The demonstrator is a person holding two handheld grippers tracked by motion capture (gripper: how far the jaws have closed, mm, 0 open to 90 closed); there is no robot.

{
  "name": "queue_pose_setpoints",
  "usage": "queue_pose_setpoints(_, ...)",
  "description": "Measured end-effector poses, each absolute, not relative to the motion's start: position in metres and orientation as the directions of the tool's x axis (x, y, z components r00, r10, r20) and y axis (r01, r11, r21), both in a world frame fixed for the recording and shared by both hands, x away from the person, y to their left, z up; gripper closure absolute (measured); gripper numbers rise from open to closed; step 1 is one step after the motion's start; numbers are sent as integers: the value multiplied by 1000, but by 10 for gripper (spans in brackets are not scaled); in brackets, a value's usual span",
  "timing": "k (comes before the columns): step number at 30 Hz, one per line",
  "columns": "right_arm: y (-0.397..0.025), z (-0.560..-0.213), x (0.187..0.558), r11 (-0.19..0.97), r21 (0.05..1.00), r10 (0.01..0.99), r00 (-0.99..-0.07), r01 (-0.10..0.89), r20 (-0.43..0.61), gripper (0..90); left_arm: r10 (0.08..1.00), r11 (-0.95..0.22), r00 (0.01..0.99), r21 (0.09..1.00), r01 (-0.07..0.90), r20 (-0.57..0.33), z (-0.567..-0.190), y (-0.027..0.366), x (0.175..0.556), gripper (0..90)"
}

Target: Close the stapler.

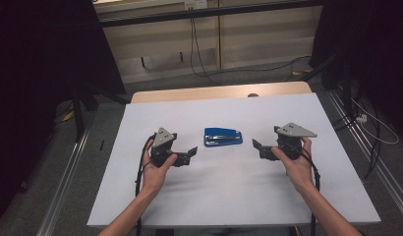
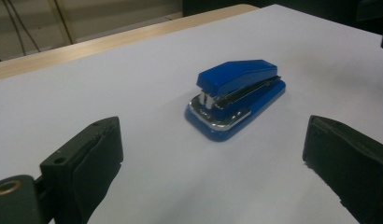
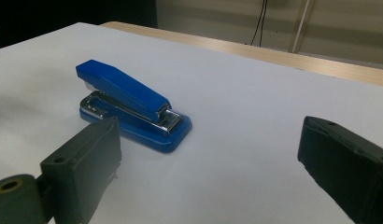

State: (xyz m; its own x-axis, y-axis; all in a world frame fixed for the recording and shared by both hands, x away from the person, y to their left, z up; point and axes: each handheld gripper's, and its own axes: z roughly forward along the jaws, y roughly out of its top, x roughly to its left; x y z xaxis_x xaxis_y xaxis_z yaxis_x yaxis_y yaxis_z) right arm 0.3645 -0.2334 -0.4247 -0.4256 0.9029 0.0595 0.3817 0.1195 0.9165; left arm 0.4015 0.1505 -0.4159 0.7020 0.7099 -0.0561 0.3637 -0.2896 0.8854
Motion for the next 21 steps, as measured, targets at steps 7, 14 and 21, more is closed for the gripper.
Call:
queue_pose_setpoints(7,-233,-426,357,123,918,913,-405,376,44,61,736,-279,676,893,353,-37,-413,168,390,54)
queue_pose_setpoints(14,-234,-425,348,128,925,917,-397,359,27,55,743,-266,669,902,339,-32,-409,178,376,53)
queue_pose_setpoints(21,-239,-425,338,112,931,921,-388,347,34,50,763,-245,646,913,326,-26,-408,190,365,47)
